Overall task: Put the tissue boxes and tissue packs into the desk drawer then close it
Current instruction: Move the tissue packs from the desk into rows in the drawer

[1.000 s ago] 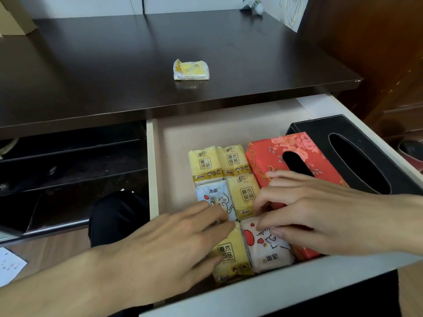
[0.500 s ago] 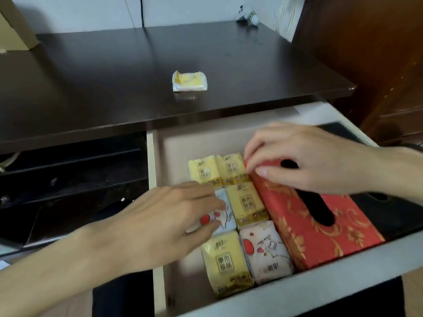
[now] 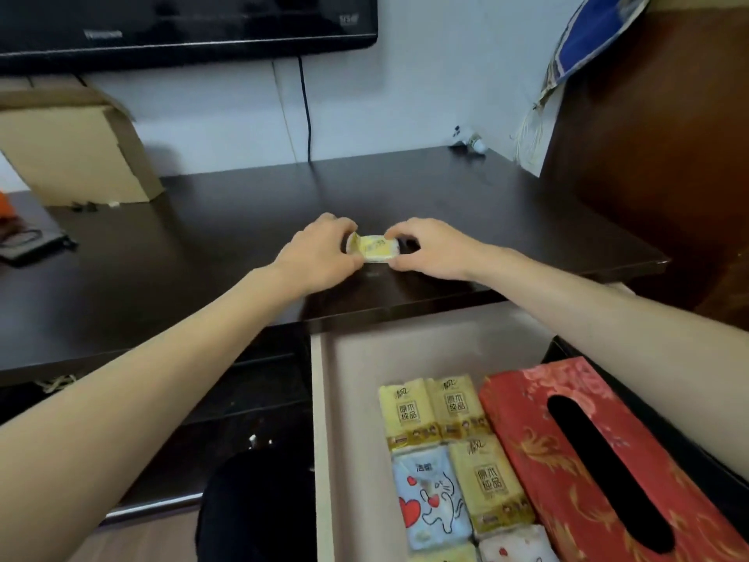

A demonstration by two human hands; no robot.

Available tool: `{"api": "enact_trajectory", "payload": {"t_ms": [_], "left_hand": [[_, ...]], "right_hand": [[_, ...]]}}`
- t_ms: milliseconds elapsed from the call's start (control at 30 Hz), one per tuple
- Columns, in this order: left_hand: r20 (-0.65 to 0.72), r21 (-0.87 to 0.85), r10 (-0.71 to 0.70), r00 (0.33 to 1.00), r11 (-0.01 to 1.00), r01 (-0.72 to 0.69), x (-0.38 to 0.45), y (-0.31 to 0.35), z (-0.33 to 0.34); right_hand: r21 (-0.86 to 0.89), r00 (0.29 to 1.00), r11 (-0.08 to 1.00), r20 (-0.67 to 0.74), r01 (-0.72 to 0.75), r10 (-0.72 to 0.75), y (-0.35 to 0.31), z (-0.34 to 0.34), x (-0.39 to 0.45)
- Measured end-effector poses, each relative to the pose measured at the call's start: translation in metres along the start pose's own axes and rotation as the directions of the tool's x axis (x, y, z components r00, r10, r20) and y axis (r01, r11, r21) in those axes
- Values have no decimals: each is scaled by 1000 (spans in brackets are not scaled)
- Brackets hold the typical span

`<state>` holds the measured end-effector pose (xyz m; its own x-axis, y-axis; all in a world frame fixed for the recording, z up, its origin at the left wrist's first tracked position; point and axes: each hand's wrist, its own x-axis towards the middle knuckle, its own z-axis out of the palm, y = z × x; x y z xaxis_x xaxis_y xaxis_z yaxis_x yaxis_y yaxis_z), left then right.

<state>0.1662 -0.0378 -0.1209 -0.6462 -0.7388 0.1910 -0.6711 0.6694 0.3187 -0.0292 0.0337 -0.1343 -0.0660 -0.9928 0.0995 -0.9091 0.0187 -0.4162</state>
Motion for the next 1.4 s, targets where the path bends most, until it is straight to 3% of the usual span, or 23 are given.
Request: {"api": "enact_trajectory", "payload": {"t_ms": [167, 300, 400, 567, 733, 800, 867, 1067, 1200, 1400], "left_hand": [[103, 26, 29, 994, 999, -32, 16, 5, 4], [117, 41, 24, 993, 999, -29, 5, 9, 3], [122, 20, 21, 992, 1000, -24, -9, 16, 5], [104, -59, 135, 985, 990, -129, -36, 29, 1], [36, -120, 129, 991, 985, -124, -66, 30, -11], [31, -124, 129, 991, 984, -125, -84, 30, -16], [37, -122, 133, 990, 984, -128, -104, 30, -19], [41, -184, 155, 987, 972, -145, -158, 35, -19], [60, -219, 165, 984, 964, -148, -201, 38, -7], [138, -311, 194, 971, 940, -143, -259, 50, 9]], "right_hand": [[15, 999, 999, 27, 32, -32, 10, -8, -10], [-27, 996, 999, -75, -47, 45, 16, -14, -18], [53, 990, 997, -127, -49, 55, 19, -15, -26], [63, 1000, 998, -4, 15, -15, 21, -14, -37], [151, 993, 986, 77, 73, -85, 13, -15, -26], [96, 991, 992, 103, 78, -88, 6, -14, -24], [64, 992, 995, 94, 81, -87, 0, -13, -26], [249, 994, 964, 25, 96, -106, -13, -17, -73], [216, 981, 968, 114, 129, -156, -18, -11, -153], [1, 933, 987, 326, 161, -152, -21, 11, -241]]}}
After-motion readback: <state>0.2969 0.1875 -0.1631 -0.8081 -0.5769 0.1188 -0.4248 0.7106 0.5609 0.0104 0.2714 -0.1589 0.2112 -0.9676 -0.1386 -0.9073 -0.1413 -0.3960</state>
